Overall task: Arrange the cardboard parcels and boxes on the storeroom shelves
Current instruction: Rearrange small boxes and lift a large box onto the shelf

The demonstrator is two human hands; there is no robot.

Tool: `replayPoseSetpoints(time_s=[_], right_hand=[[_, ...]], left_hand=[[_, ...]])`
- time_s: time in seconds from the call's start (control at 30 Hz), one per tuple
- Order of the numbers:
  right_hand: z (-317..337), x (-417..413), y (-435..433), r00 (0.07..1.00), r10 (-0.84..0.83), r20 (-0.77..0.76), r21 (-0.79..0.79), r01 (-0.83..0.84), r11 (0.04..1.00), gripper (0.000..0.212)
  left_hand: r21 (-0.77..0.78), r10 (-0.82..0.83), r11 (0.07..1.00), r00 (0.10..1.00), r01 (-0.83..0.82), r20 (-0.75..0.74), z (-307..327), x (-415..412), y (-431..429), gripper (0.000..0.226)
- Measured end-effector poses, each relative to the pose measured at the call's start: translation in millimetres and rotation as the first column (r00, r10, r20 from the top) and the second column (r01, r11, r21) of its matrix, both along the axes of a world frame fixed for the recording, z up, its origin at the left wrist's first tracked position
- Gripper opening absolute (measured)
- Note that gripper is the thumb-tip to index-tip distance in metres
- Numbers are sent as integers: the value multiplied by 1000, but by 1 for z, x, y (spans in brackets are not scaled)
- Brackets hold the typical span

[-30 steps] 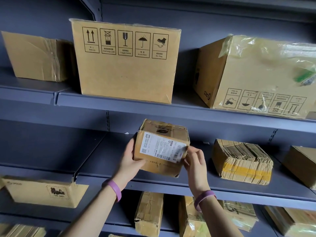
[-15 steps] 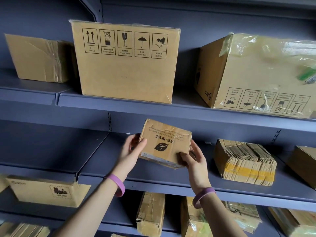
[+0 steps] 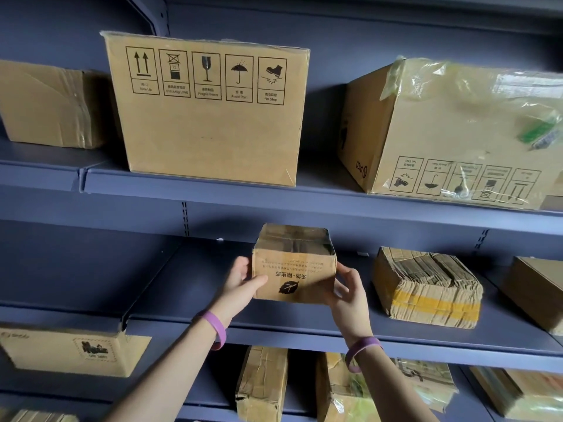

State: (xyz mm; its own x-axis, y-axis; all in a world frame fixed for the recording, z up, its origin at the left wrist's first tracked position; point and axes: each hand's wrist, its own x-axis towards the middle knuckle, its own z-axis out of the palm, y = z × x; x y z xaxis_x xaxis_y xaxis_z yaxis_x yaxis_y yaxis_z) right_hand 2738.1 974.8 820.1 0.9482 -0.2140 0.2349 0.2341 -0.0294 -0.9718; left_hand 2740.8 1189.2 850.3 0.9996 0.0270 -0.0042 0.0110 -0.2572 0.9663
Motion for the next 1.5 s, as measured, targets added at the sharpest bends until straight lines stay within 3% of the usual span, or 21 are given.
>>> replayPoseSetpoints(time_s=[0.07, 0.2, 0.43, 0.6, 0.73, 0.87, 1.13, 1.3, 1.4, 1.5], right_hand=[[-9, 3, -4, 999, -31, -36, 5, 31, 999, 36], [-22, 8, -10, 995, -44, -92, -2, 44, 999, 38], [-37, 10, -15, 993, -29, -114, -14, 28, 1000, 42], [-27, 8, -19, 997, -16, -76, 32, 18, 999, 59], [-3, 6, -30, 999, -35, 15, 26, 34, 999, 61], [16, 3, -48, 995, -63, 81, 25, 61, 998, 55], [36, -11, -122, 964, -223, 145, 31, 220, 975, 43], [30, -13, -187, 937, -311, 157, -63, 324, 944, 46], [23, -11, -225, 936, -332, 116, -83, 343, 936, 46], [12, -4, -257, 953, -295, 75, -69, 300, 951, 48]], left_hand=[[-10, -27, 1000, 999, 26, -19, -4, 2, -3, 21], [-42, -48, 998, 997, 46, -52, -10, 4, -14, 45], [-61, -13, 998, 996, 7, -89, -34, 12, -20, 25], [-125, 1, 992, 1000, -2, -10, -23, 7, -21, 34], [-110, -50, 991, 981, 71, 187, 6, 11, -26, 43], [-65, -156, 981, 945, 182, 286, 27, 16, -58, 46], [-81, -423, 886, 866, 457, 266, 30, 13, -162, 52], [-88, -478, 859, 852, 504, 214, 18, 17, -223, 43], [-61, -478, 870, 867, 490, 139, 3, 22, -251, 55], [3, -408, 912, 908, 409, 94, -17, 28, -274, 89]])
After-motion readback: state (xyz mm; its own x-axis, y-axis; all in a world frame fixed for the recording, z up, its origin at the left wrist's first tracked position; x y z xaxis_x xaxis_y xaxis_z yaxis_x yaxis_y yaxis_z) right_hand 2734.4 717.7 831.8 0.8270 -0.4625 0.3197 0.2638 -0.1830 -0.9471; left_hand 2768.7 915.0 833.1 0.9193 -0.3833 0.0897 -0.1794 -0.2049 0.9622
